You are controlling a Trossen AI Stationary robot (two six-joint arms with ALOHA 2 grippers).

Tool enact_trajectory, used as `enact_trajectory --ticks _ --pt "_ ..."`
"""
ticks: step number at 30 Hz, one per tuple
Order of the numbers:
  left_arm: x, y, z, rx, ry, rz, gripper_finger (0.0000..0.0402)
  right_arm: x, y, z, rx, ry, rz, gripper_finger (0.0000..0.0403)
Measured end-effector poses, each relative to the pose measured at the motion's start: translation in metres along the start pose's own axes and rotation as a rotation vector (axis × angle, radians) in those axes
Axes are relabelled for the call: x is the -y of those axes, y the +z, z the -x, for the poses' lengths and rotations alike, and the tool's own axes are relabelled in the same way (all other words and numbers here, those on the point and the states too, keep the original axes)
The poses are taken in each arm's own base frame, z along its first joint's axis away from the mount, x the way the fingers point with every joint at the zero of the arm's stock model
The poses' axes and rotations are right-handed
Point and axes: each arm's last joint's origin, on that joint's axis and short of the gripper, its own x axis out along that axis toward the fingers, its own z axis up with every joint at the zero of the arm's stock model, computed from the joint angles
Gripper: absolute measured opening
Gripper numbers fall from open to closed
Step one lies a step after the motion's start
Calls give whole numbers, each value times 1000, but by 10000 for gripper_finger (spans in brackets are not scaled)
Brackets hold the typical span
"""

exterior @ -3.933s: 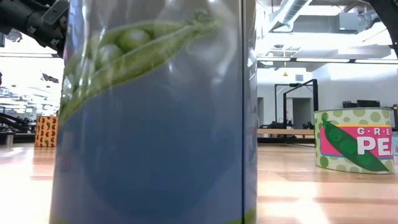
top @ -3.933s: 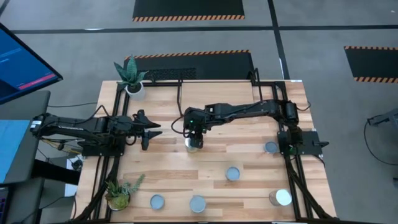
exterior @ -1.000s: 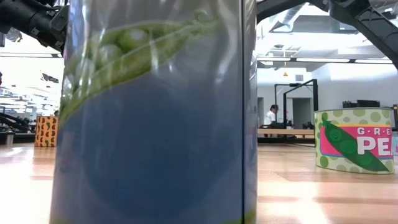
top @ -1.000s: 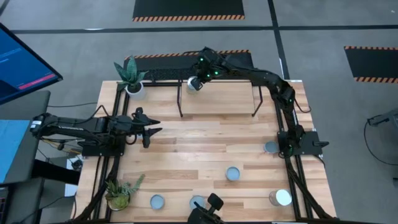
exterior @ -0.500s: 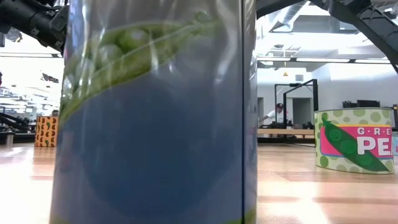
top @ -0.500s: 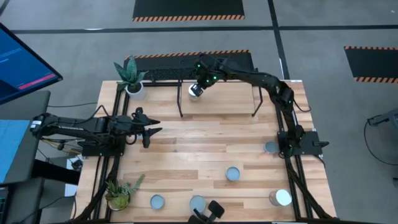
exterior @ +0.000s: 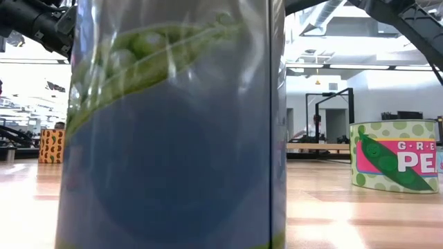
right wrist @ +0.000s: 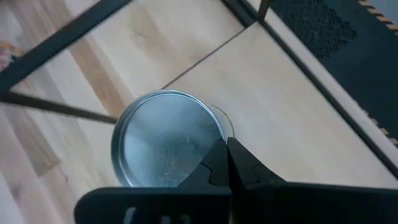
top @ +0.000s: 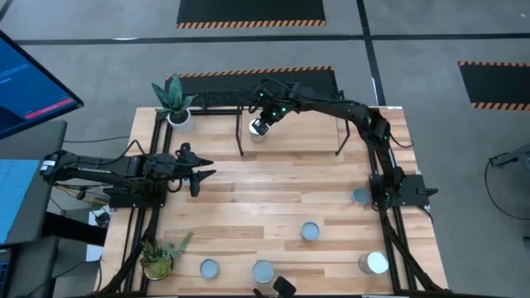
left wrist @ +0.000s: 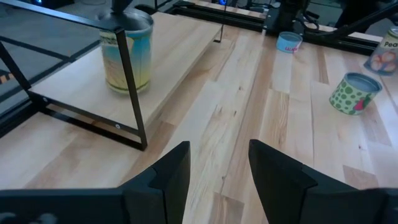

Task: Pick and place cans onto a shelf
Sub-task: Put the canned carrots on the shelf

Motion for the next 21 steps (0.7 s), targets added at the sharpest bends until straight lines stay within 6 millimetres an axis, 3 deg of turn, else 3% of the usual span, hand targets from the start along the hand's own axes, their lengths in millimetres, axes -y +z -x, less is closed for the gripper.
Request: enact_trajectory --ticks 9,21 --pt "0 0 0 0 0 1 153 -7 -11 -12 -34 3 0 22" --pt "0 -1 0 -6 1 0 153 -3 -4 -13 34 4 20 63"
